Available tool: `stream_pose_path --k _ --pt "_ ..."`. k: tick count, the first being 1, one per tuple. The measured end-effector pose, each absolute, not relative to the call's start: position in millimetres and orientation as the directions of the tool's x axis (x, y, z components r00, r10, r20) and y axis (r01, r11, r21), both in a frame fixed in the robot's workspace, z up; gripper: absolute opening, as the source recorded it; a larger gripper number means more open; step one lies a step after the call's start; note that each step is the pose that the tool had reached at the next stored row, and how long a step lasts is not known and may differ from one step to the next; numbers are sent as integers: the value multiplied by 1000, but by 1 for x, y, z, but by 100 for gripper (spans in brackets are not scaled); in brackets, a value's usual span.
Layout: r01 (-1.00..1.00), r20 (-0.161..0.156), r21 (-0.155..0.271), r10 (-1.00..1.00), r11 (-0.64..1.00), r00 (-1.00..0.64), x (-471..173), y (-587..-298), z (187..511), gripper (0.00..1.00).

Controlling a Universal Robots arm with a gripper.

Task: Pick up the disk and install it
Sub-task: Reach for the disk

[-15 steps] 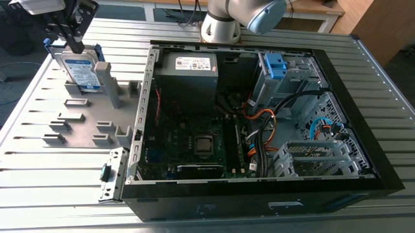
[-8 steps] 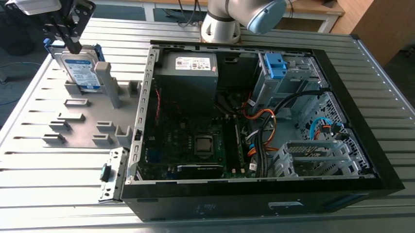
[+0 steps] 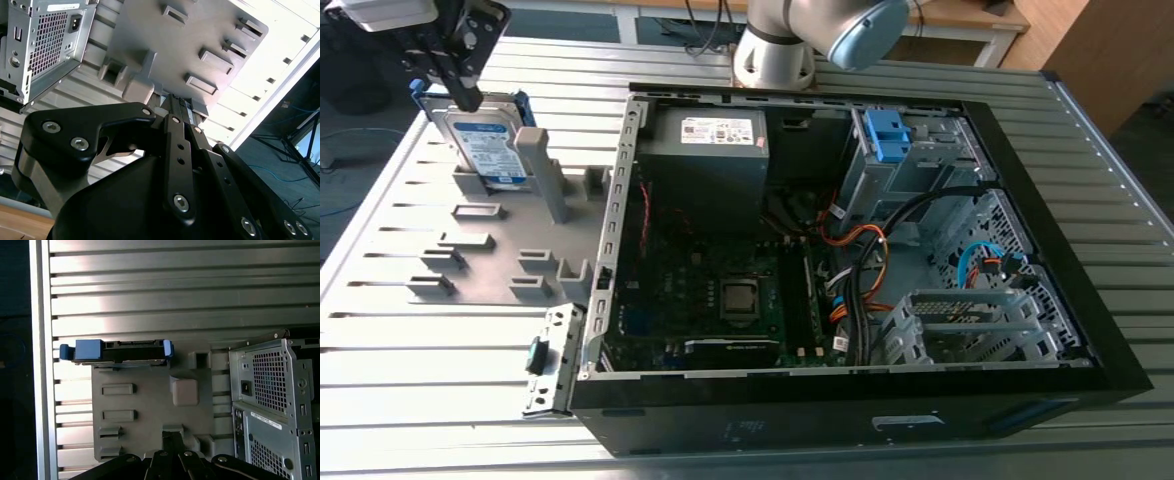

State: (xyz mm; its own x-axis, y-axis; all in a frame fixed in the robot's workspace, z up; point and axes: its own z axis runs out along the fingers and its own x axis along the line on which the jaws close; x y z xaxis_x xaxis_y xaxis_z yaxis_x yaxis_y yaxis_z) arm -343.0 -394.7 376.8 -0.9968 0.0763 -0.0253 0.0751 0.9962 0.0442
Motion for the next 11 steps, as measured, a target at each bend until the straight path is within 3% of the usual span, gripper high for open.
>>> stream_pose_path --k 11 --pt "75 -25 44 76 996 -997 -354 -395 375 11"
